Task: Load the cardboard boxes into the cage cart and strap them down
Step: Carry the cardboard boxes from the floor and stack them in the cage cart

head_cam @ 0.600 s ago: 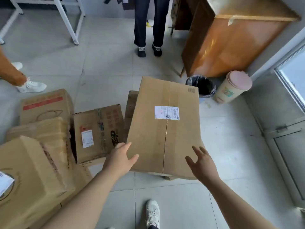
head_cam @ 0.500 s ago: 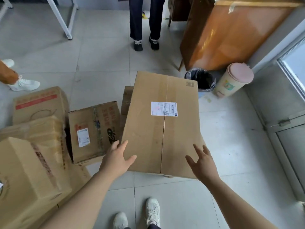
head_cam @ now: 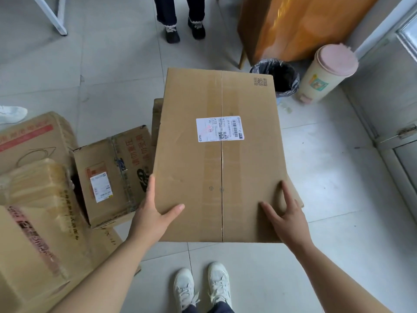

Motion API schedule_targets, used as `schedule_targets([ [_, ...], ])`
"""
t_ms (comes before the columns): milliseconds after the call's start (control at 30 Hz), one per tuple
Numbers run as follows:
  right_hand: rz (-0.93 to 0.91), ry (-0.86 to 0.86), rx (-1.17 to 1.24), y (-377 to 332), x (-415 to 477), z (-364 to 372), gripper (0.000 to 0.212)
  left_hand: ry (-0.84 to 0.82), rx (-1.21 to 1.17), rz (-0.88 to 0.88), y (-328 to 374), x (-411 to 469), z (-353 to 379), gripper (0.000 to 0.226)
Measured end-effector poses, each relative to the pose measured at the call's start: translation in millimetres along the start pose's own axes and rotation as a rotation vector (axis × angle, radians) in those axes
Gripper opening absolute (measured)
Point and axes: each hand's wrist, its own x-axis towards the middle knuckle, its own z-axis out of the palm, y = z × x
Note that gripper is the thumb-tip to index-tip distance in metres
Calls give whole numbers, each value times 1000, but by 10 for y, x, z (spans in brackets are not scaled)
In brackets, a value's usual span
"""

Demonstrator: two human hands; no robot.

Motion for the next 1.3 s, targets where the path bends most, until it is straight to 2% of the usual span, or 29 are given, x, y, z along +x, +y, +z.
schedule_targets([
  [233,25,82,-96,-348,-183,-144,83,29,-51,-37,190,-67,-268,117],
  [533,-53,32,-202,-1050,-564,-534,95,64,-123,-106,402,-620,-939,118],
  [967,-450,-63,-303,-2191,-1092,-883,102,338,-360,-232,499,-1884,-1861,127],
  [1167,-699,-192,-345,-2688,-1347,-1024,98,570,-543,-284,543,-2674,-1930,121],
  [1300,-861,-271,-355,-2954,-1653,-987,100,756,-518,-397,535,-3350,-1907,118],
])
